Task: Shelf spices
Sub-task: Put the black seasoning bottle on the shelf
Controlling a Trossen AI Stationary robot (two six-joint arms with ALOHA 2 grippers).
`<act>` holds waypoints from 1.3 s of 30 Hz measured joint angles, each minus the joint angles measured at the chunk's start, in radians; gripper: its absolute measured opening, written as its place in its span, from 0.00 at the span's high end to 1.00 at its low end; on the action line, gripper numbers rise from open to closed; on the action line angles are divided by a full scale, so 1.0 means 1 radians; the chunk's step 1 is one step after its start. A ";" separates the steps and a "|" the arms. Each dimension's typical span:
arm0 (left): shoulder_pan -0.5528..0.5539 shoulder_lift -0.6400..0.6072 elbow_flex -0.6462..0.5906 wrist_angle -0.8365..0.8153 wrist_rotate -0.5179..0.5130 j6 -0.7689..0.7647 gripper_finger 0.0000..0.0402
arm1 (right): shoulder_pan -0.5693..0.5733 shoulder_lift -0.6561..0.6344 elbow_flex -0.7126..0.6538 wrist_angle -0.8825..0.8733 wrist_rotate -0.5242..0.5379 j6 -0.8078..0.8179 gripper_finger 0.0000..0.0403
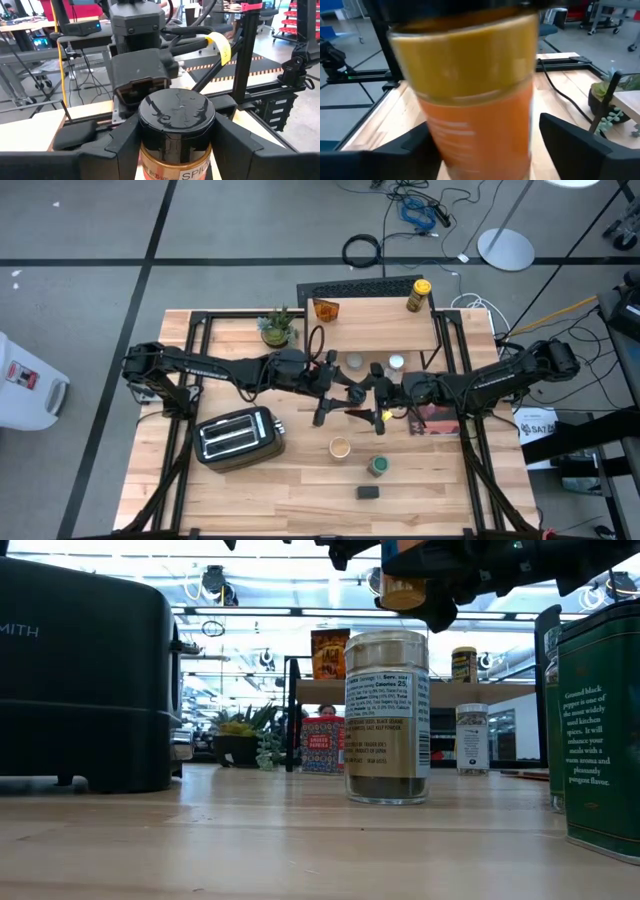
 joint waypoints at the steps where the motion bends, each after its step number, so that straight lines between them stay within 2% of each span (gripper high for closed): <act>1: 0.000 0.000 0.000 -0.001 0.000 0.000 0.49 | 0.003 0.000 0.000 0.000 0.005 -0.006 0.32; 8: 0.000 0.000 0.000 -0.001 -0.001 -0.006 0.49 | 0.008 0.000 0.000 0.001 0.006 -0.029 0.54; 12: 0.000 0.000 0.000 -0.002 -0.001 -0.006 0.49 | 0.008 0.000 0.000 0.004 0.006 -0.038 0.61; 17: 0.000 0.000 0.000 -0.010 -0.001 -0.018 0.48 | 0.008 0.000 0.000 0.003 0.006 -0.036 0.62; 24: 0.000 -0.010 0.000 -0.038 0.000 -0.023 0.38 | 0.008 0.000 0.000 0.010 0.006 -0.035 0.62; 34: 0.003 -0.145 -0.002 -0.156 0.006 -0.016 0.30 | 0.008 -0.002 0.001 0.034 0.009 -0.040 0.62; 36: 0.011 -0.174 0.021 -0.226 0.008 -0.015 0.30 | 0.008 -0.002 0.001 0.034 0.009 -0.041 0.62; 39: 0.026 -0.189 0.122 -0.419 0.001 0.012 0.30 | 0.008 -0.002 0.001 0.037 0.008 -0.044 0.63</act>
